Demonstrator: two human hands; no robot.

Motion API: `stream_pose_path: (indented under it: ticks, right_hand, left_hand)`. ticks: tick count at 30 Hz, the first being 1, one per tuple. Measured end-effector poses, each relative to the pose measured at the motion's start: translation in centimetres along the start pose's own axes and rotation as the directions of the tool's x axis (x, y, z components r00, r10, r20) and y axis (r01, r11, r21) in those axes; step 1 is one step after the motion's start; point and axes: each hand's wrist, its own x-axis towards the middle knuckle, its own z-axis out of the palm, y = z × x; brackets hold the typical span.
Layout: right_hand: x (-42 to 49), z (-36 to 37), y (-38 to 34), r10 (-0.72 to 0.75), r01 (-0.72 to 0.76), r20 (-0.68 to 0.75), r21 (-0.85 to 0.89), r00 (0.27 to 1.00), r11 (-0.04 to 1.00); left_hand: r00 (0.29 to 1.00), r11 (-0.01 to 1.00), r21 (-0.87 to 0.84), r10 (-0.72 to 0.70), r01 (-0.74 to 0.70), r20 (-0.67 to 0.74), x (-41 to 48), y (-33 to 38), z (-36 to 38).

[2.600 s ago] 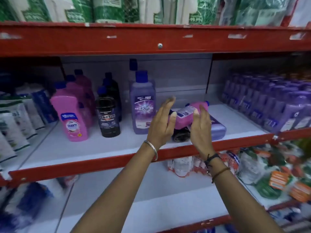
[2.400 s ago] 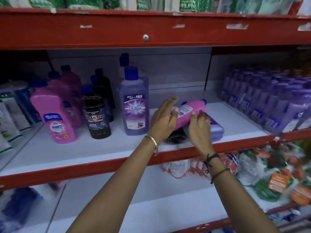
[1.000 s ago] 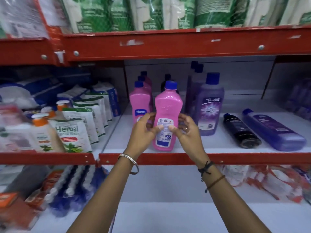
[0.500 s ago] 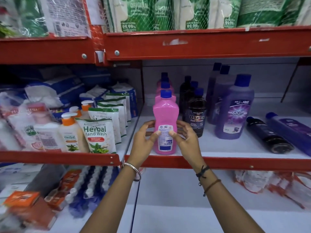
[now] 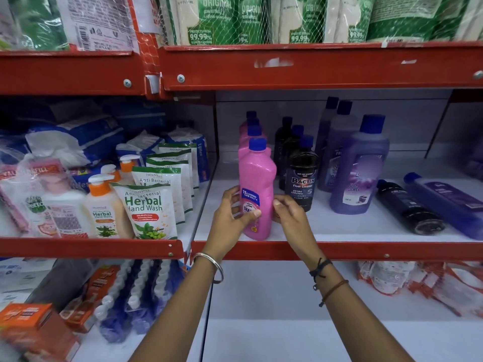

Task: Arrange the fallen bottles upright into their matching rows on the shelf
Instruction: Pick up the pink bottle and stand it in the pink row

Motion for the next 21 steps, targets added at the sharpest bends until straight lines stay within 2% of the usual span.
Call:
stream_pose_path:
  ticks: [2, 4, 7, 11, 17, 19, 21]
  right_hand:
    - [-0.1, -0.1, -0.4, 0.029, -0.033, 0.061, 0.074, 0.998, 0.997]
    - [0.0, -0.3, -0.5, 0.012, -0.012, 0.091, 0.005, 0.996, 1.0]
    - [0.2, -0.4, -0.5, -0.02, 0.025, 0.05, -0.091, 0.999, 0.996]
    - [0.2, -0.3, -0.6, -0.026, 0.025, -0.027, -0.048, 0.999, 0.999]
    - [0.1, -0.4, -0.7, -0.021, 0.02, -0.023, -0.034, 1.0, 0.999]
    - [-0.1, -0.9, -1.0, -0.014, 0.013, -0.029, -0.036, 0.999, 0.999]
    - [-0.3, -2.0, -1.1, 0.006, -0.007, -0.062, -0.022, 0.998, 1.0]
  left_hand:
    - [1.0, 1.0, 0.02, 0.001, -0.001, -0.015, 0.1, 0.3, 0.1]
    - [0.998, 0.997, 0.073, 0.02, -0.016, -0.053, 0.1, 0.4, 0.4]
    - [0.992, 0.993, 0.105, 0.06, -0.048, -0.113, -0.1, 0.0, 0.5]
    - [0.985, 0.988, 0.142, 0.075, -0.053, -0.153, -0.1, -0.6, 0.6]
    - [0.977, 0.974, 0.221, 0.1, -0.057, -0.186, -0.3, -0.6, 1.3]
    - [0.962, 0.966, 0.252, 0.127, -0.064, -0.243, -0.6, -0.6, 1.9]
    - [0.909, 0.932, 0.342, 0.239, -0.116, -0.343, -1.2, -0.2, 2.8]
